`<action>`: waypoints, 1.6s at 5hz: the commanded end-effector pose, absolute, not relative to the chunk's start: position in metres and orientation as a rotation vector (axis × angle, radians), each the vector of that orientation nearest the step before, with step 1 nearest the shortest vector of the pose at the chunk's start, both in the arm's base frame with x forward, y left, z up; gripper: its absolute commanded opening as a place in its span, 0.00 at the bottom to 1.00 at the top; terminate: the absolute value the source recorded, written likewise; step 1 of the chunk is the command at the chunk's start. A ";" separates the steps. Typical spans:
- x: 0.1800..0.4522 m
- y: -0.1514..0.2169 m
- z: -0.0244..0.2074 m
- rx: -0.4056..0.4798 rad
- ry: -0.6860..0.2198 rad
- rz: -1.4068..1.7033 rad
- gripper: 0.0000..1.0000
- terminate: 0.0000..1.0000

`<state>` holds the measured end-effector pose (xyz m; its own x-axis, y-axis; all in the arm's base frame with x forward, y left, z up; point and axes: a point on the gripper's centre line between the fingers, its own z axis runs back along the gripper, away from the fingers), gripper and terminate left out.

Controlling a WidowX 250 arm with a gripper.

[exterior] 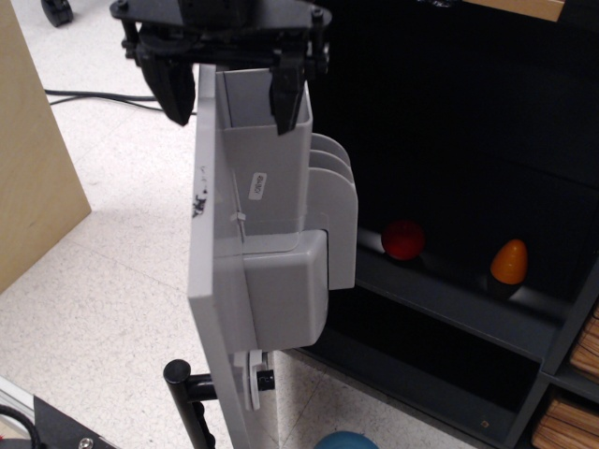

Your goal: Close fridge

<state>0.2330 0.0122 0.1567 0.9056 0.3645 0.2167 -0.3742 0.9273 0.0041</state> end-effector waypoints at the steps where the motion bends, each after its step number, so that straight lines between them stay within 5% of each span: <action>1: 0.219 0.000 0.184 -0.024 -0.286 0.332 1.00 0.00; 5: 0.171 -0.037 0.150 -0.013 -0.226 0.236 1.00 0.00; 8: 0.229 -0.104 0.175 -0.086 -0.205 0.336 1.00 0.00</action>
<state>0.2250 -0.1032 0.1628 0.9293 0.3364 0.1524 -0.3254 0.9410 -0.0926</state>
